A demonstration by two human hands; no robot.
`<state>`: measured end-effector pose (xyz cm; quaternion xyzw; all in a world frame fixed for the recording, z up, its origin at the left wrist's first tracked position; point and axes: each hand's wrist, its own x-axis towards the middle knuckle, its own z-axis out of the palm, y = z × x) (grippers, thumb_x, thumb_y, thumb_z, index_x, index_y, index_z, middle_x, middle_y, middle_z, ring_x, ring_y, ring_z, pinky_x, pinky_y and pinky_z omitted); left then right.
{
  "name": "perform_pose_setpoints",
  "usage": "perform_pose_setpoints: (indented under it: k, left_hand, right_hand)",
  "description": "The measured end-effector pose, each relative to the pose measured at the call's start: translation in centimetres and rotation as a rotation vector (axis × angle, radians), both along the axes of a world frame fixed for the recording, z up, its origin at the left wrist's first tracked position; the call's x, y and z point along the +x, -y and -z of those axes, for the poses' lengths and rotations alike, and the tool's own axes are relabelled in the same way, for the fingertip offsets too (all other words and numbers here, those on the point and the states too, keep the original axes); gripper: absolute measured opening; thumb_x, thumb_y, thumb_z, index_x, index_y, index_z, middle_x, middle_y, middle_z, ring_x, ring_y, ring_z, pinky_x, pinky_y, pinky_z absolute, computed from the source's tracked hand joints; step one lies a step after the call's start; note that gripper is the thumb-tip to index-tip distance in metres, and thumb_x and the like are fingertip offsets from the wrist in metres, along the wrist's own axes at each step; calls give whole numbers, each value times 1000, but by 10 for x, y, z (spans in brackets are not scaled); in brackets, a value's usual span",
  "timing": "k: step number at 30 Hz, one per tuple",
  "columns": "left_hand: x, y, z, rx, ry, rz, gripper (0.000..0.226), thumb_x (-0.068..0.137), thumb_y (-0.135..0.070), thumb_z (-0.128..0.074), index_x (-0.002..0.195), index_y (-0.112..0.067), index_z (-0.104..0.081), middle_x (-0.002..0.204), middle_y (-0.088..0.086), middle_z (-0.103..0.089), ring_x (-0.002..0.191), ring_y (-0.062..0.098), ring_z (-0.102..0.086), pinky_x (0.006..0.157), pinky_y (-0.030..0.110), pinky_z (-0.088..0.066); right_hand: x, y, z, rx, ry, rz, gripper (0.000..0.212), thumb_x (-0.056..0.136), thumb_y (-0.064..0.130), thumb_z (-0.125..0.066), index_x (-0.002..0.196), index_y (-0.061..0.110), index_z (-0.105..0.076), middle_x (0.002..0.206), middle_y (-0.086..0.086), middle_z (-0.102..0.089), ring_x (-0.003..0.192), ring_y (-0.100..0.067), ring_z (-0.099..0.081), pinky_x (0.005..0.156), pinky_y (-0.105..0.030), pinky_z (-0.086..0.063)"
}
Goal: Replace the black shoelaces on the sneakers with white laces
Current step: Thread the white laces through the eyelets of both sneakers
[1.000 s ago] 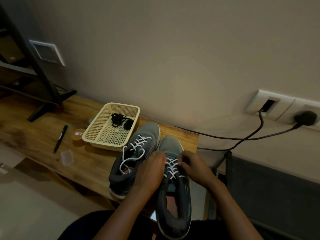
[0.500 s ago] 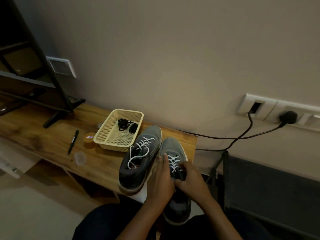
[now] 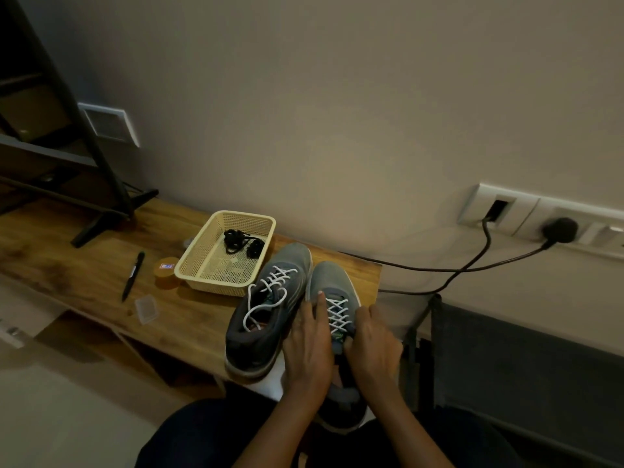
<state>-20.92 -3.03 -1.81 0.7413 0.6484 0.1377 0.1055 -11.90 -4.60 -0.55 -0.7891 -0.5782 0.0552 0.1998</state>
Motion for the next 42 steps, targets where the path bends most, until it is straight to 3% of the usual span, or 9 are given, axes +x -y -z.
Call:
perform_pose_setpoints:
  k: [8,13,18,21,24,29,35,39,42]
  left_hand:
    - [-4,1,-6,-61,50,-8,68,98,-19,-40,151,-16,4,156,8,-19,135,26,-36,97,36,-42]
    - [-13,-1,-16,-77,56,-53,66,92,-36,-49,147,-24,-15,147,2,-33,122,24,-50,89,35,-45]
    - [-27,3,-41,-181,47,-50,67,87,-60,-49,141,-24,-31,137,5,-48,122,26,-50,89,36,-44]
    - [-45,8,-66,-95,102,-37,36,92,-44,-52,121,-23,-56,117,0,-64,107,21,-60,82,32,-46]
    - [-54,17,-90,124,181,0,18,94,-29,-52,100,-22,-68,99,-4,-69,90,15,-63,76,33,-49]
    - [-45,26,-112,239,402,186,15,91,-20,-57,101,-19,-69,101,-6,-66,91,11,-60,85,38,-48]
    - [-32,44,-99,69,543,365,15,94,-22,-54,104,-23,-66,101,-9,-63,94,4,-57,85,26,-49]
    - [-37,60,-86,-34,909,196,19,100,-25,-37,96,-30,-55,92,-2,-66,86,1,-62,73,11,-48]
    - [-36,70,-72,35,989,-60,22,101,-17,-34,96,-19,-55,74,4,-67,64,-5,-60,59,5,-43]
  right_hand:
    - [7,3,1,5,-51,16,17,83,10,-53,99,5,-53,100,-11,-56,79,-29,-60,54,-27,-31]
    - [10,-2,-1,-78,-103,53,19,87,24,-54,99,9,-55,104,-6,-55,93,-25,-58,63,-27,-35]
    - [32,-11,-21,-349,-415,1,35,74,43,-73,84,13,-57,83,-5,-60,81,-21,-60,67,-30,-45]
    - [48,1,-43,-296,-737,-37,18,76,8,-72,74,8,-55,71,-9,-58,64,-17,-55,60,-28,-45]
    - [52,18,-69,-100,-811,-61,14,82,-5,-62,72,6,-60,69,-8,-60,58,-12,-52,54,-19,-46]
    - [43,27,-110,147,-779,-188,14,84,-3,-60,81,7,-70,71,-4,-65,62,-13,-56,59,-18,-47]
    - [17,45,-102,96,-714,-419,21,81,-8,-62,95,5,-71,81,10,-65,74,9,-61,67,-8,-47]
    - [10,60,-83,72,-873,-294,16,78,2,-70,83,17,-70,78,5,-68,72,-4,-65,64,-13,-51]
    - [-3,66,-66,-46,-759,-309,16,82,8,-68,83,24,-70,75,4,-68,71,-10,-66,66,-21,-53]
